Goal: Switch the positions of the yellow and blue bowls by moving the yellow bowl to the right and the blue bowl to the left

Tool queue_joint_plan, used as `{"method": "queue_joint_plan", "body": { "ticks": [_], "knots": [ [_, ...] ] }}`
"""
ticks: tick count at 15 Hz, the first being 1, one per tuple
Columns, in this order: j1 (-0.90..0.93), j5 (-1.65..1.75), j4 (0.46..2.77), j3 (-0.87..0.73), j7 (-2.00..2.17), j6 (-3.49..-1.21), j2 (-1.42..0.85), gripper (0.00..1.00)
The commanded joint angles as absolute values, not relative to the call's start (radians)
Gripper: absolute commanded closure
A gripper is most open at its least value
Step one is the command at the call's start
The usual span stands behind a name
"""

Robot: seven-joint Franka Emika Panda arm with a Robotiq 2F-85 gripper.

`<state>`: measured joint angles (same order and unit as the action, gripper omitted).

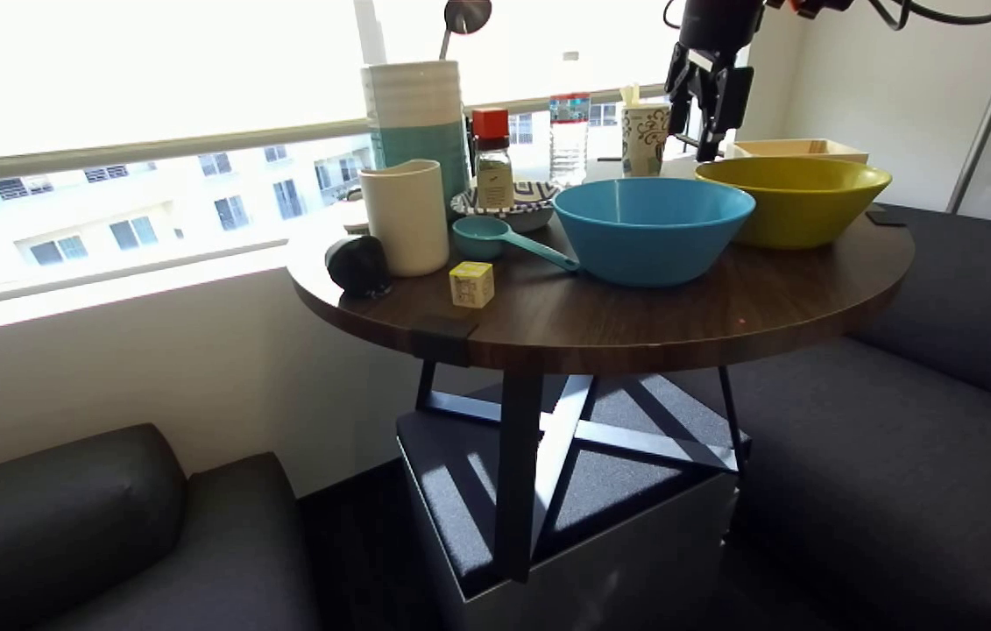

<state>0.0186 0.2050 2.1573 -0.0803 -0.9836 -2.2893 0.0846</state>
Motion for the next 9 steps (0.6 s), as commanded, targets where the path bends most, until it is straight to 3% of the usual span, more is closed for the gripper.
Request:
{"method": "queue_joint_plan", "body": {
  "ticks": [1, 9],
  "knots": [
    [0.013, 0.17, 2.161, -0.065, -1.053, -2.233, 0.086, 0.0],
    [0.005, 0.178, 2.147, -0.066, -1.07, -2.212, 0.06, 0.0]
  ]
}}
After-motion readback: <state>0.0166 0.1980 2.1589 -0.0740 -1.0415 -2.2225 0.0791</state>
